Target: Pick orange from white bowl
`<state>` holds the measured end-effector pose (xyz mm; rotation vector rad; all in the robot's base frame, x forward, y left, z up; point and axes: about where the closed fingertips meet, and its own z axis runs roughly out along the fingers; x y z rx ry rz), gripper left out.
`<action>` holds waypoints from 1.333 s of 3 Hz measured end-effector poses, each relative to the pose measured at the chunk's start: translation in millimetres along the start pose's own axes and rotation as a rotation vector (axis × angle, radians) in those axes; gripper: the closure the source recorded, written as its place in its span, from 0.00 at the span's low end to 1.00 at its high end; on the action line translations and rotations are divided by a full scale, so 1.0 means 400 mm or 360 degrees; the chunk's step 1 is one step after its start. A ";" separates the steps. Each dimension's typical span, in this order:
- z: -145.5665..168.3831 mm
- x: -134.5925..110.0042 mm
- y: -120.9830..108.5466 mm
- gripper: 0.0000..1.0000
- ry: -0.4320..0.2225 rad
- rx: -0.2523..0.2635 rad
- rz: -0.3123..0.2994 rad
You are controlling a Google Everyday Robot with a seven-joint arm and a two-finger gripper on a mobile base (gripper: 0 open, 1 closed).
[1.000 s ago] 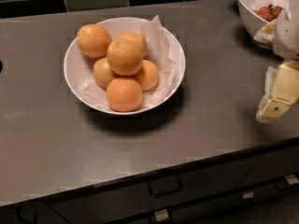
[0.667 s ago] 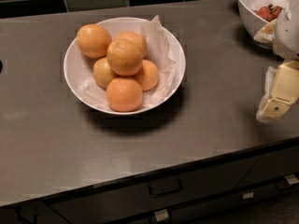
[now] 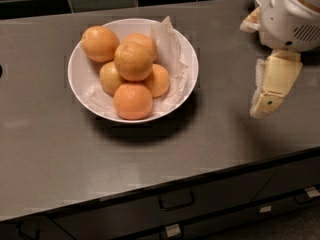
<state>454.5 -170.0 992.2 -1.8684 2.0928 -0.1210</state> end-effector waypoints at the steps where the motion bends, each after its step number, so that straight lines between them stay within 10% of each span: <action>1: 0.012 -0.147 -0.026 0.00 -0.0088 -0.0012 -0.0223; 4: 0.088 -0.256 -0.125 0.00 -0.0305 0.0092 -0.0316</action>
Offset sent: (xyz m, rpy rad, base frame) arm 0.0129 0.0459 0.0061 0.0067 -0.0081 0.1245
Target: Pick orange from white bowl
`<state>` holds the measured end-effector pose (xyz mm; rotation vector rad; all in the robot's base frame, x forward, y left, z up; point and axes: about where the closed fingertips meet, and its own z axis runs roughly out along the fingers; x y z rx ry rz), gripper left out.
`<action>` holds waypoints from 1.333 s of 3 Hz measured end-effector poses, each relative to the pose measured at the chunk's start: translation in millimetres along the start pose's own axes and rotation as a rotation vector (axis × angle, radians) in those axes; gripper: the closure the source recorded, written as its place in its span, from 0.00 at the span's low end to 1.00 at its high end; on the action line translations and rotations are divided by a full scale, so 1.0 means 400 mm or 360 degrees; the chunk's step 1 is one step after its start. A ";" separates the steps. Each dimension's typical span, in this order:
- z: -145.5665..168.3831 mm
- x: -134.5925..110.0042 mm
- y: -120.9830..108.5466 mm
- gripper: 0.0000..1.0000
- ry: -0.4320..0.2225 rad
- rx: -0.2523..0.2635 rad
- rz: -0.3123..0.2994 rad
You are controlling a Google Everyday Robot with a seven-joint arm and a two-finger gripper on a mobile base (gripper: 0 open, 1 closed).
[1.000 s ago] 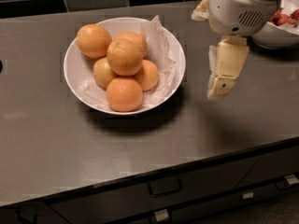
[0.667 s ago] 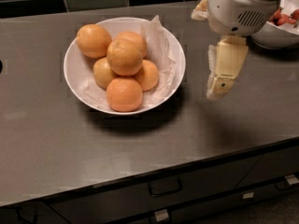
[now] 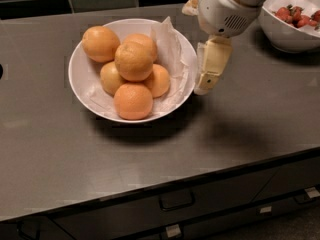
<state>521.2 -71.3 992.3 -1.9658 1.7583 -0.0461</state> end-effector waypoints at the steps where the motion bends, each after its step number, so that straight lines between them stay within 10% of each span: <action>1: 0.061 -0.052 -0.033 0.00 -0.0161 -0.0037 -0.0055; 4: 0.099 -0.120 -0.045 0.00 -0.0252 -0.0066 -0.0061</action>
Offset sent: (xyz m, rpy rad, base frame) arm 0.0141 0.0233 -0.0072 0.0621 0.0072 0.0618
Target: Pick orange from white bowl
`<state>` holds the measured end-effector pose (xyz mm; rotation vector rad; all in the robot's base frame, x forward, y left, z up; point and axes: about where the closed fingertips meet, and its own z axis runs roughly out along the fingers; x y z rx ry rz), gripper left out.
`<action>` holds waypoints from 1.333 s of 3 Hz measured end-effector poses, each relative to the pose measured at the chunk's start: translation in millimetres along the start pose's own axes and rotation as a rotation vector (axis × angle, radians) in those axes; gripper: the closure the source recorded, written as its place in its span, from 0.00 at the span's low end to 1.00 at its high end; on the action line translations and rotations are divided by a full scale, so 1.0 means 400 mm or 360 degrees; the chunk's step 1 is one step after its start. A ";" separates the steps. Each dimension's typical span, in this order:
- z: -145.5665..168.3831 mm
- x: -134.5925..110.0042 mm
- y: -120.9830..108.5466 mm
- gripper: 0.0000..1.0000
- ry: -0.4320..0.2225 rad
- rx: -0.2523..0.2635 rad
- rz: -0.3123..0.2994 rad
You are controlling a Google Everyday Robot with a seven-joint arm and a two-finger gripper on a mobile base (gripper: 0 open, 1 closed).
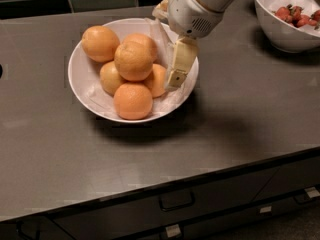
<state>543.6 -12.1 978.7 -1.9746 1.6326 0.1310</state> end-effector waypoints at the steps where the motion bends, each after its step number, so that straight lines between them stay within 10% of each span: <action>1: 0.028 -0.037 -0.004 0.00 -0.0043 -0.0034 -0.0025; 4: 0.091 -0.080 -0.003 0.04 -0.0110 -0.0049 -0.0044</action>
Offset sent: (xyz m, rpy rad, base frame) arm -0.0068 0.0508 0.0045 0.0220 -0.0042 0.0923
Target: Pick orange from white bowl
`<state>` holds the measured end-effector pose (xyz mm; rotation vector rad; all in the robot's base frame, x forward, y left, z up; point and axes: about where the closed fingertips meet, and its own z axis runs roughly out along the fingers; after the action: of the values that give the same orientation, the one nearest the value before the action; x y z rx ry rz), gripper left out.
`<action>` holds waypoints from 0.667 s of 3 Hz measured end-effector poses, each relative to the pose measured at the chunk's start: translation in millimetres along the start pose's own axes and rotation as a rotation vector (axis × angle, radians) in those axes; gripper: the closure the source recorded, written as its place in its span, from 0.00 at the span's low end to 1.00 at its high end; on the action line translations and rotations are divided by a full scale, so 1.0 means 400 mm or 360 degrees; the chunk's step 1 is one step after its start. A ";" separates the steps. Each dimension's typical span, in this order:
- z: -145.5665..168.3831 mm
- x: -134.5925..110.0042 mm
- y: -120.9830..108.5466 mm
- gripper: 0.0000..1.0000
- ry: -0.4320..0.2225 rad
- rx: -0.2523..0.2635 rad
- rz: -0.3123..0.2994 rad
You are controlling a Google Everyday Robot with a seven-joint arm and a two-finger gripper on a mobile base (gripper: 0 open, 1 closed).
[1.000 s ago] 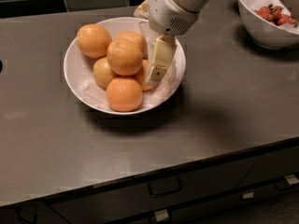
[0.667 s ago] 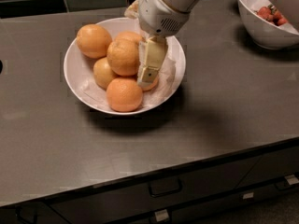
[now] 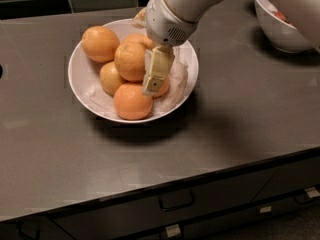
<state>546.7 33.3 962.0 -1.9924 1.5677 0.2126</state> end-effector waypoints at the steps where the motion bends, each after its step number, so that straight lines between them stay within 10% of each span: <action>1: 0.025 0.011 -0.004 0.13 -0.0016 -0.0006 0.0022; 2: 0.026 0.011 -0.004 0.18 -0.0016 -0.0006 0.0022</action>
Offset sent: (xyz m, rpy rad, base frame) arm 0.0118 0.0018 -0.0173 0.0257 0.0201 -0.0130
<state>552.0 35.3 952.1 -1.9807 1.5762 0.2312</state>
